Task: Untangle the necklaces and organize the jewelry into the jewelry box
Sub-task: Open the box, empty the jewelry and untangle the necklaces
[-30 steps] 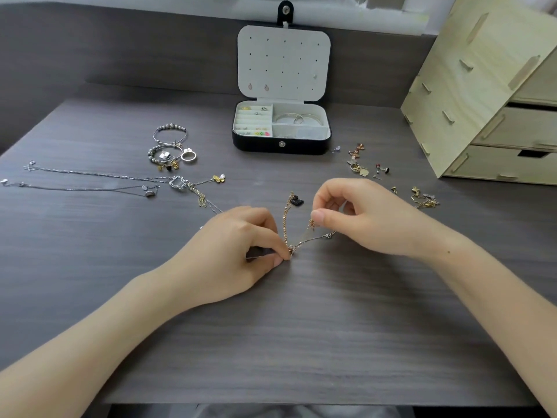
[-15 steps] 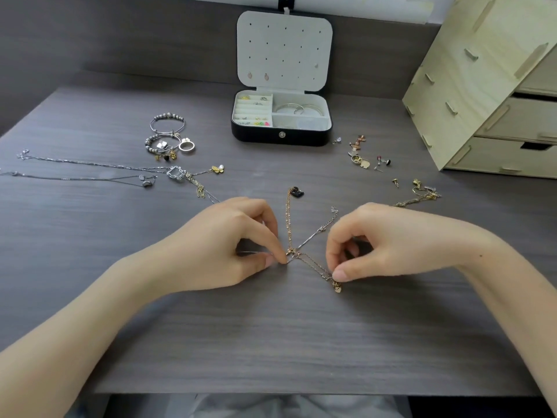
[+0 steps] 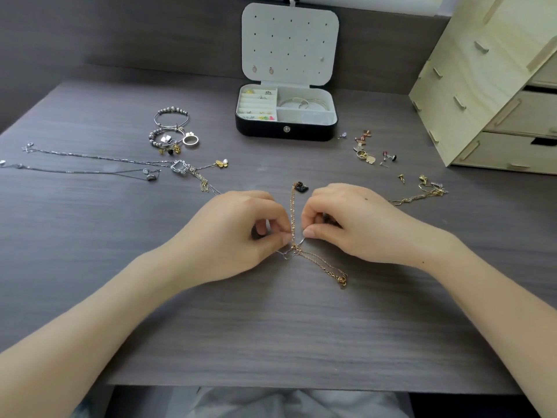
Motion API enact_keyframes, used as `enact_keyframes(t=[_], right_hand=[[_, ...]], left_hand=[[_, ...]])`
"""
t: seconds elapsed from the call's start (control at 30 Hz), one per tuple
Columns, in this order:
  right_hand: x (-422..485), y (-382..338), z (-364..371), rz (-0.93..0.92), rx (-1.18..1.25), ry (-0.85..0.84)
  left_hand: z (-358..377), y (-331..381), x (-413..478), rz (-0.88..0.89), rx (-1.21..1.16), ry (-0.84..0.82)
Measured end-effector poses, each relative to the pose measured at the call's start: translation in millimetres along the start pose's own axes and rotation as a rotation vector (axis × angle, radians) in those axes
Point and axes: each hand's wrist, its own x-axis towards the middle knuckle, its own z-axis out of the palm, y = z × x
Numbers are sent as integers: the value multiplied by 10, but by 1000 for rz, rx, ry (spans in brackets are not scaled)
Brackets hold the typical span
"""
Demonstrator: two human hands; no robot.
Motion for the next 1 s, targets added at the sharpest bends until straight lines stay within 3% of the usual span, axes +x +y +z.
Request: enact_keyframes(t=[0.33,0.57,0.8,1.0], right_hand=[[6,89,55,-52,-10,131],[-73,154,38,-6,23,54],[-153,171,-97,-1,-43,-129],[-166,185,-110,4,-99,-120]], left_hand=[[60,26,38,-40,60,-3],[-11,-43,5,-66,92,35],[-14,-61,-5,-44,92,49],[-12,-60,-11,-23,98,44]])
